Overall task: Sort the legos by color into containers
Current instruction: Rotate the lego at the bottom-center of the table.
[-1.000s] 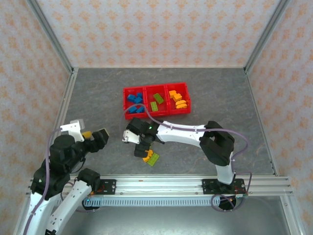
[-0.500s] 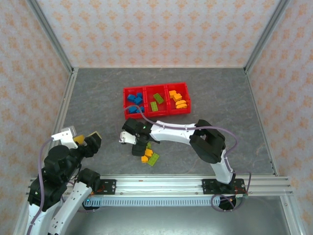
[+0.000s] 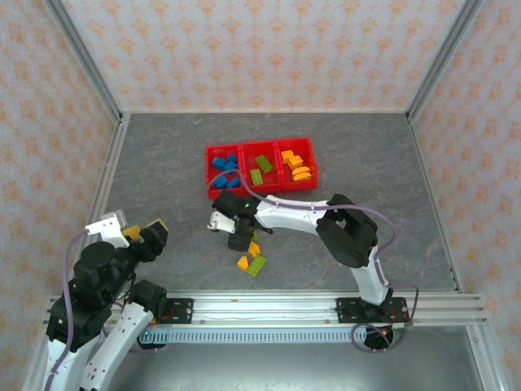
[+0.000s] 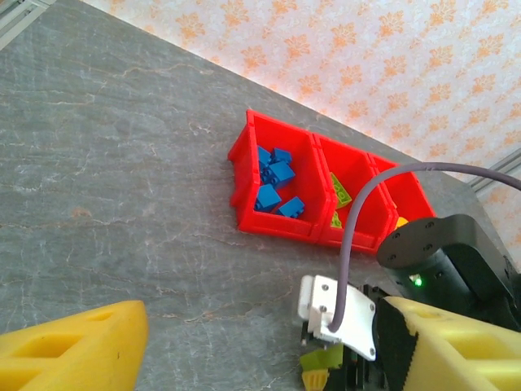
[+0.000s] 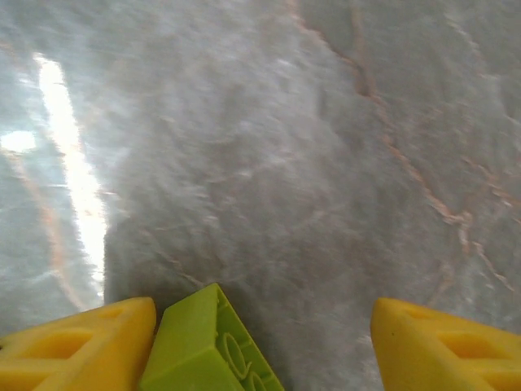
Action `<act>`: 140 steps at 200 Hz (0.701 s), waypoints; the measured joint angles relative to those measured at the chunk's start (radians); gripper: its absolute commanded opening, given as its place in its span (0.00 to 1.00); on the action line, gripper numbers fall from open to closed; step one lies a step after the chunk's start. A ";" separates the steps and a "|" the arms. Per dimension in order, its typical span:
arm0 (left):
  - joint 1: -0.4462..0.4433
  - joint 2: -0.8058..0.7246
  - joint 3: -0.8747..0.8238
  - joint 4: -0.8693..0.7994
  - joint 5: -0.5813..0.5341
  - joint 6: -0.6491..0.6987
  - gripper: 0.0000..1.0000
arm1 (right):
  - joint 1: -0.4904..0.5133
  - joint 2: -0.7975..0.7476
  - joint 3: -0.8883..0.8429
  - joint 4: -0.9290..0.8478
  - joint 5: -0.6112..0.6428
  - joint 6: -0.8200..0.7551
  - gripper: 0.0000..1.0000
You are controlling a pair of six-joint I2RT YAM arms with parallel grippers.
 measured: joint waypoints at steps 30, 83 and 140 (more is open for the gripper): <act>0.000 0.011 0.006 -0.002 -0.003 -0.004 0.72 | -0.045 0.028 0.031 -0.003 0.039 0.039 0.57; 0.000 0.073 0.042 0.003 -0.008 -0.010 0.70 | -0.080 0.055 0.072 -0.008 0.069 0.079 0.61; 0.000 0.119 0.058 0.024 -0.008 -0.009 0.70 | -0.135 0.055 0.067 -0.021 0.076 0.126 0.68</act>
